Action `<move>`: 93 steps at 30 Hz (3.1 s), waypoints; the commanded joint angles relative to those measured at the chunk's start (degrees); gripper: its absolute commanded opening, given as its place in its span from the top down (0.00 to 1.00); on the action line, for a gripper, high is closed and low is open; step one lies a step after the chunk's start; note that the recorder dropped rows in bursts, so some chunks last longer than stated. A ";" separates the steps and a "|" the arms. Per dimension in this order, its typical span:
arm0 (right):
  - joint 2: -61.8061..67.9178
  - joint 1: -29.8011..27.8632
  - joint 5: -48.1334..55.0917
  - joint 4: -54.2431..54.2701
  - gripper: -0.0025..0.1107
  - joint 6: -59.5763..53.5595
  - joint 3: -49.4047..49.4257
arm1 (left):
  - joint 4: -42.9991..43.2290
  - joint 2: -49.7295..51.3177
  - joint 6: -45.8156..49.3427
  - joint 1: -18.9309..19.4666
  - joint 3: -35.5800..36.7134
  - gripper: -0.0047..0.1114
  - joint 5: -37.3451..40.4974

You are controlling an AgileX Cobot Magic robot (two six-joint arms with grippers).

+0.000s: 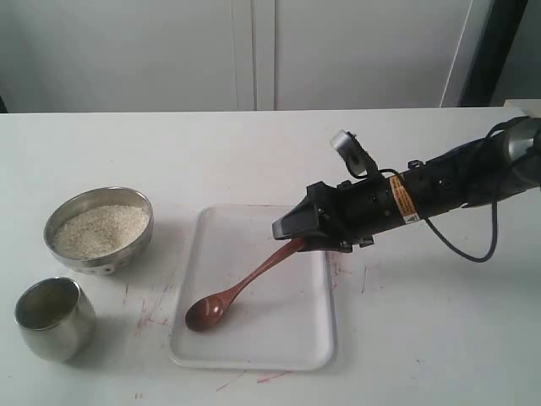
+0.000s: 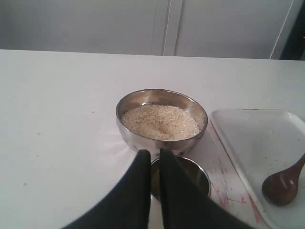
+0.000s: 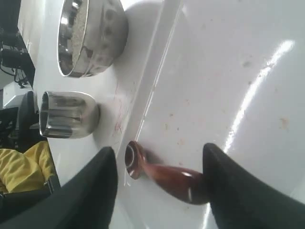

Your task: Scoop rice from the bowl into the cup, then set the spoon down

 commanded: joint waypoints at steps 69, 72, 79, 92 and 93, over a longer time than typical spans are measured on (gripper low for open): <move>-48.97 -0.39 14.95 0.78 0.98 -22.37 7.47 | -0.52 -0.24 -0.11 0.04 -0.19 0.84 0.18; -58.54 -0.39 22.09 0.68 0.98 -21.48 13.00 | -0.52 -0.24 -0.11 0.04 -0.19 0.84 0.18; -83.18 -0.39 39.31 -0.09 0.98 -11.53 27.10 | -0.52 -0.24 -0.11 0.04 -0.19 0.84 0.18; -107.74 -0.39 45.32 -0.09 0.98 -6.39 43.61 | -0.52 -0.24 -0.11 0.04 -0.19 0.84 0.18; -109.41 -0.39 45.91 -0.09 0.98 -6.32 44.73 | -0.52 -0.24 -0.11 0.04 -0.19 0.84 0.18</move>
